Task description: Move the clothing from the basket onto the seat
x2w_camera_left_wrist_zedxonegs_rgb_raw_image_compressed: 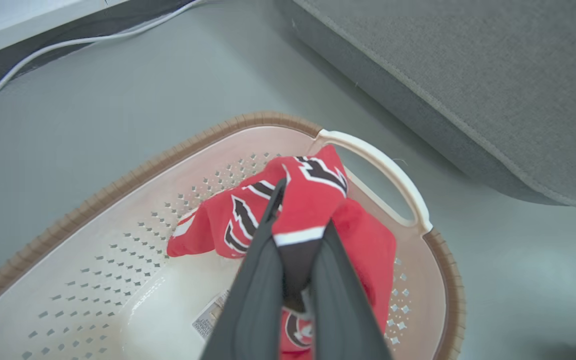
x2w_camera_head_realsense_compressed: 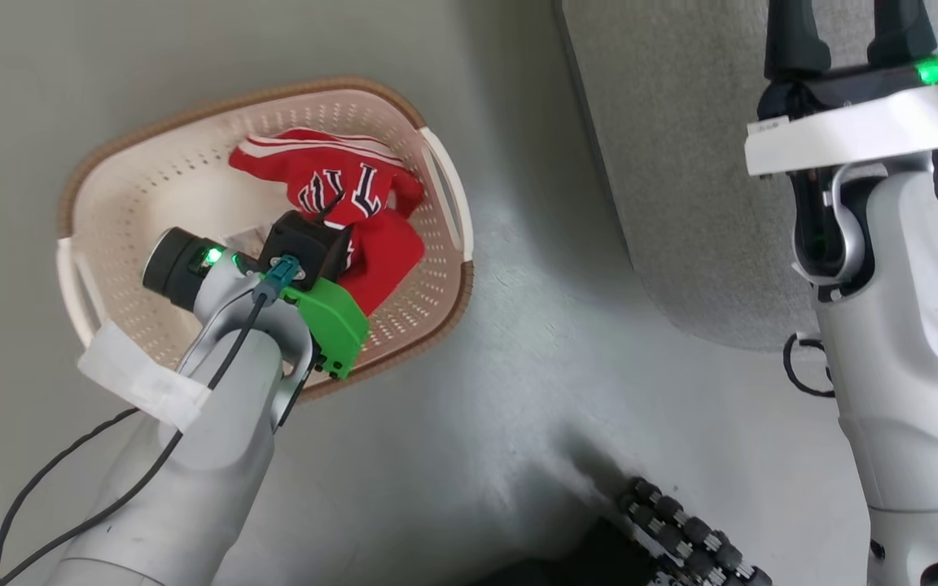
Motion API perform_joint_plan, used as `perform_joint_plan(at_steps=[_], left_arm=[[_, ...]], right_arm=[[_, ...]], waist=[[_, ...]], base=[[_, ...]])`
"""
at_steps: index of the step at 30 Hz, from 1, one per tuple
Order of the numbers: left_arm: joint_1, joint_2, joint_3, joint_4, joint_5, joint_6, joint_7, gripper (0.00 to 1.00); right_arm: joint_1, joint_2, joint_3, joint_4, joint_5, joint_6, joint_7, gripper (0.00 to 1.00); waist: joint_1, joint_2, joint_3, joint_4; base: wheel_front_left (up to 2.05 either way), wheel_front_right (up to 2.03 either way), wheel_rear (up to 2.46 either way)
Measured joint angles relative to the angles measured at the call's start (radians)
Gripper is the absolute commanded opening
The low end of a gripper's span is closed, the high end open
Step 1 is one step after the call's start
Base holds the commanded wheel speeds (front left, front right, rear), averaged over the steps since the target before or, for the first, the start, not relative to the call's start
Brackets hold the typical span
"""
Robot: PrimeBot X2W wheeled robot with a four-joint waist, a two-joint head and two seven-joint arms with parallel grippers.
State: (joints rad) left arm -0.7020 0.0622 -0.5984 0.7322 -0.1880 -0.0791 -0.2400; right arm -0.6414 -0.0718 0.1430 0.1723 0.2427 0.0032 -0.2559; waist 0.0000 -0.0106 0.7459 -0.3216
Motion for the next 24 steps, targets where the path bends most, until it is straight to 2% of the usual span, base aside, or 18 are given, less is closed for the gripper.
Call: perform_joint_plan(at_steps=[24], left_arm=[[0.006, -0.021, 0.072, -0.119, -0.119, -0.009, -0.009, 0.00]], right_arm=[[0.238, -0.025, -0.035, 0.099, -0.033, 0.023, 0.000, 1.00]], waist=[[0.0000, 0.0000, -0.327, 0.183]], base=[[0.00, 0.00, 0.00]])
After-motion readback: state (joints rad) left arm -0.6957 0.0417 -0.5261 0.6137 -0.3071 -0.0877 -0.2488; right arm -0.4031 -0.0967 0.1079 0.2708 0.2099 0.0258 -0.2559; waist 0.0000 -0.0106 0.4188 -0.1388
